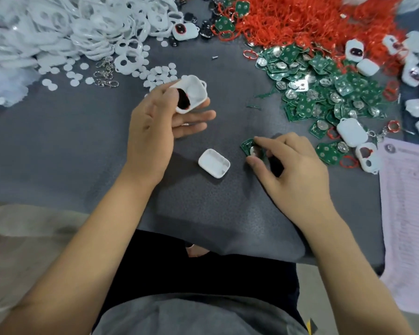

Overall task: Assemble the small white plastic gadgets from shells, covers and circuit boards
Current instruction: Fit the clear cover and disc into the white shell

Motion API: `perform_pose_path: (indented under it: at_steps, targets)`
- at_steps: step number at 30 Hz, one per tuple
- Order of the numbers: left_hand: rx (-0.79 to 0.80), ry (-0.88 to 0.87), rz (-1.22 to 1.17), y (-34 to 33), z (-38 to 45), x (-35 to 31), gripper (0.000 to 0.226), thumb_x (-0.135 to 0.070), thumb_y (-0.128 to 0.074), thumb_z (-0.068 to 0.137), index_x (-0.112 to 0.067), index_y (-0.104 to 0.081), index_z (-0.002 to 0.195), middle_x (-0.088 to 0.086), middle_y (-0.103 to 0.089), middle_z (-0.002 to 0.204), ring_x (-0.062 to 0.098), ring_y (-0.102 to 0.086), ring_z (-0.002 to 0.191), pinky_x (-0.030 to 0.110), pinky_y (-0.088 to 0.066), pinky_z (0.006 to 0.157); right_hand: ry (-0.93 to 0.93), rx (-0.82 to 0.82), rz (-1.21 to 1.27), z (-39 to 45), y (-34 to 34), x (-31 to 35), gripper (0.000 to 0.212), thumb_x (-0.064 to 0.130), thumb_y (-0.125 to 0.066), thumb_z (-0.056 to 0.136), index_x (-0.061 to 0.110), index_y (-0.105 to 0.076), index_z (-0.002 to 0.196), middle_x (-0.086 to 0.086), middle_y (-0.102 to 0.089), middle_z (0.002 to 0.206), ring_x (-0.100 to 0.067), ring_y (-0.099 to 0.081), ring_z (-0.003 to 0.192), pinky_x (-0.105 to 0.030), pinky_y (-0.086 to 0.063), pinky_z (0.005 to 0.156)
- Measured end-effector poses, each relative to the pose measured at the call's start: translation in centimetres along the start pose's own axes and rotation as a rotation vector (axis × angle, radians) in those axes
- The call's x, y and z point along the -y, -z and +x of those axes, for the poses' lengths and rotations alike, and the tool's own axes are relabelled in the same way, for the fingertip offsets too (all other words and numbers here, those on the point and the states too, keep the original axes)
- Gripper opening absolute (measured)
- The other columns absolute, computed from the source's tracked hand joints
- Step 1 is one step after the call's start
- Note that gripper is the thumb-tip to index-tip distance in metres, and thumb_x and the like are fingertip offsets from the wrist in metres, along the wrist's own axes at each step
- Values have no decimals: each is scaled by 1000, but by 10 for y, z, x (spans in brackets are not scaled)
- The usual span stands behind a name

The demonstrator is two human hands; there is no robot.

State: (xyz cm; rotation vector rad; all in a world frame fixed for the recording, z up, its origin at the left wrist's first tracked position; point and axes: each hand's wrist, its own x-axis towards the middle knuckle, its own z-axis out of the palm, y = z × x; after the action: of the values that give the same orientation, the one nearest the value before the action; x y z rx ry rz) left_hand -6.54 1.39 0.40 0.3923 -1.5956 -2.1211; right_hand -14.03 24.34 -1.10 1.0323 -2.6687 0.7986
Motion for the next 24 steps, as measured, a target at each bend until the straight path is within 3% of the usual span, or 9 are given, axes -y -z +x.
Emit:
perform_pose_path:
  at_steps: [3,8,13,18,22,24]
  targets:
    - [-130,35,-71,18,-2,-7,37,-27,-36,107,-8,-67,116,12,-79,105,33,-77,100,29,-60,74,24,44,50,18,-11,11,33,36,-72,95,21,-74,124,-1,-64,102,-25,-61,101,-39,-52,75]
    - [-227,38,-46,49,-10,-13,42,-25,-29,110,-5,-63,127,13,-79,107,33,-77,102,30,-60,76,51,76,137,53,-32,33,27,31,-70,97,19,-74,120,-3,-62,104,-26,-62,99,-42,-53,79]
    - [-232,35,-44,57,-19,-9,42,-27,-31,110,-5,-61,131,15,-78,109,33,-77,101,29,-60,75,211,240,176,89,-49,59,37,30,-76,94,14,-72,127,-9,-61,106,-32,-59,104,-36,-47,93]
    - [-195,35,-6,57,-18,-8,39,-29,-32,110,-13,-63,128,13,-78,109,34,-77,99,30,-61,76,333,383,157,109,-52,69,32,38,-77,91,22,-76,118,-4,-58,105,-29,-50,103,-44,-45,94]
    - [-197,27,4,57,-18,-8,38,-30,-34,107,-16,-64,125,14,-78,109,34,-77,97,30,-61,75,313,404,230,107,-50,66,19,35,-79,90,20,-75,101,1,-61,102,-23,-51,100,-32,-43,92]
    - [-183,31,25,55,-18,-8,38,-30,-34,107,-17,-64,125,13,-78,109,34,-78,97,29,-61,74,280,357,310,101,-48,62,13,28,-81,88,21,-71,92,9,-62,93,-18,-53,93,-22,-41,84]
